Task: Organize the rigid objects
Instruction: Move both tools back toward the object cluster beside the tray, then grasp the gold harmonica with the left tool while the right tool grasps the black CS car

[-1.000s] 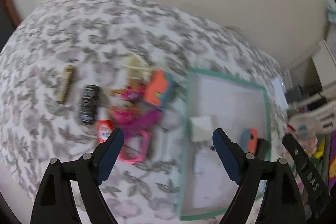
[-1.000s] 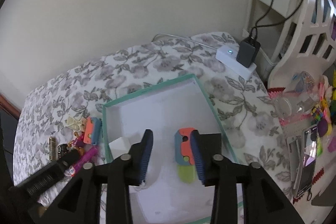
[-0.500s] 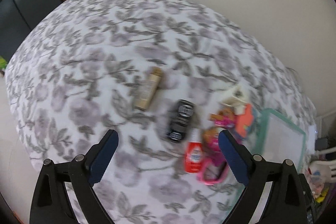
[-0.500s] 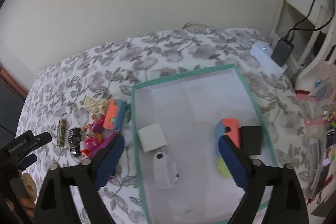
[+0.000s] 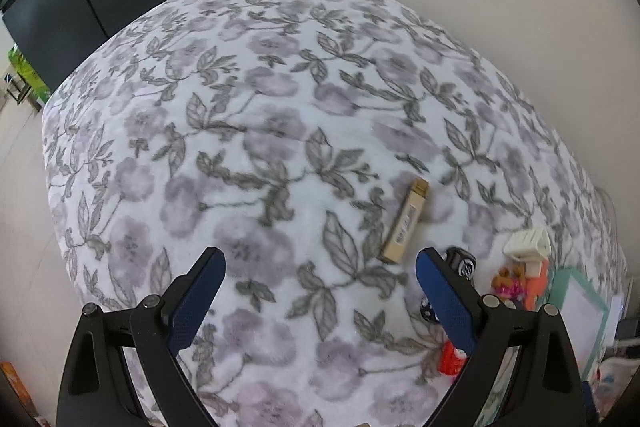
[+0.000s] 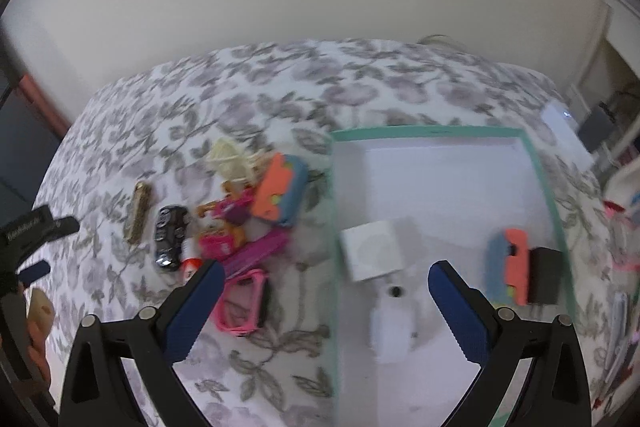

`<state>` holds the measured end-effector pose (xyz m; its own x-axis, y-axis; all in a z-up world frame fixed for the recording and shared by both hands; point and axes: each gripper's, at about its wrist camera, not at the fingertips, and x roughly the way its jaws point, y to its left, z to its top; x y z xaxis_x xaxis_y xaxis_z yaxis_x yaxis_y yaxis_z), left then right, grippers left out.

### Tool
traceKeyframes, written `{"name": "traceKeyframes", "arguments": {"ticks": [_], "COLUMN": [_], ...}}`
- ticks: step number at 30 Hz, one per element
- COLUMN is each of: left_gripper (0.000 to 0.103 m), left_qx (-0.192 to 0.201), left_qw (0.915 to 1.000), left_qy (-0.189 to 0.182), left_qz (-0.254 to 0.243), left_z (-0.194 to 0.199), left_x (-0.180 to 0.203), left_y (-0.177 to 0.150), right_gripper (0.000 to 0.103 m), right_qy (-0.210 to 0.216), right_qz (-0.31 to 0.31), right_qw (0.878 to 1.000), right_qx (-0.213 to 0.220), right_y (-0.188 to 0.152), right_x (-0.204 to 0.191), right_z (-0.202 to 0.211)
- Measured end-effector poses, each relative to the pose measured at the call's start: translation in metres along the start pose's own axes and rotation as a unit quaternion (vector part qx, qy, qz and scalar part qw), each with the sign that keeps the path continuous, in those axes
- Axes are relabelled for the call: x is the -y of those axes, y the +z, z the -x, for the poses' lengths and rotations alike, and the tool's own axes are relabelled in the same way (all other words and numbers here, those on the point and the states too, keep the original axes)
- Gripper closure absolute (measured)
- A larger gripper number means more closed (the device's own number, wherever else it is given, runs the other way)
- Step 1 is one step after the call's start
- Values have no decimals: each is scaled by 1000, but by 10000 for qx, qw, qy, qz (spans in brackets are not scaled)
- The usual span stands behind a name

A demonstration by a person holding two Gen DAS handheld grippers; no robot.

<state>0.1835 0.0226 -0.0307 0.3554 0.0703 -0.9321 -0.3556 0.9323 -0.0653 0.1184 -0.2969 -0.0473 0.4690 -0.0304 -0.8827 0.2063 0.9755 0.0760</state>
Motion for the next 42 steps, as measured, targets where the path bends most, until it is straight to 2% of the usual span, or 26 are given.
{"name": "traceKeyframes", "arguments": {"ticks": [10, 15, 20, 23, 25, 27, 31, 33, 36, 42], "left_gripper": [6, 7, 7, 8, 12, 23, 33, 39, 41, 42], "left_qx": [-256, -331, -373, -319, -284, -296, -426, -499, -583, -543], "left_qw": [9996, 9993, 9988, 9984, 9982, 9978, 9964, 9958, 9942, 9915], "left_qy": [-71, -90, -303, -459, -526, -574, -700, -734, -864, -1039], "left_qz": [115, 118, 41, -31, -98, -133, -211, -226, -260, -572], "left_z": [-20, -29, -39, -41, -43, -46, -59, -65, -70, -71], "left_x": [-13, -13, -6, 2, 8, 12, 17, 17, 20, 34], "left_y": [6, 11, 19, 23, 25, 27, 28, 29, 29, 29], "right_gripper": [0, 0, 1, 10, 13, 19, 26, 37, 45, 54], "right_qy": [219, 516, 656, 690, 707, 755, 746, 731, 758, 721], "right_qz": [348, 278, 396, 555, 675, 812, 982, 1014, 1045, 1096], "right_qw": [9988, 9981, 9970, 9961, 9952, 9938, 9922, 9919, 9912, 9903], "right_qx": [-280, -210, -79, -19, -20, -51, -155, -227, -300, -464], "right_y": [-4, 2, 14, 20, 23, 25, 24, 23, 22, 18], "right_x": [-44, -61, -86, -100, -110, -119, -132, -137, -142, -146], "right_z": [-25, -32, -40, -46, -51, -58, -73, -82, -91, -108]}}
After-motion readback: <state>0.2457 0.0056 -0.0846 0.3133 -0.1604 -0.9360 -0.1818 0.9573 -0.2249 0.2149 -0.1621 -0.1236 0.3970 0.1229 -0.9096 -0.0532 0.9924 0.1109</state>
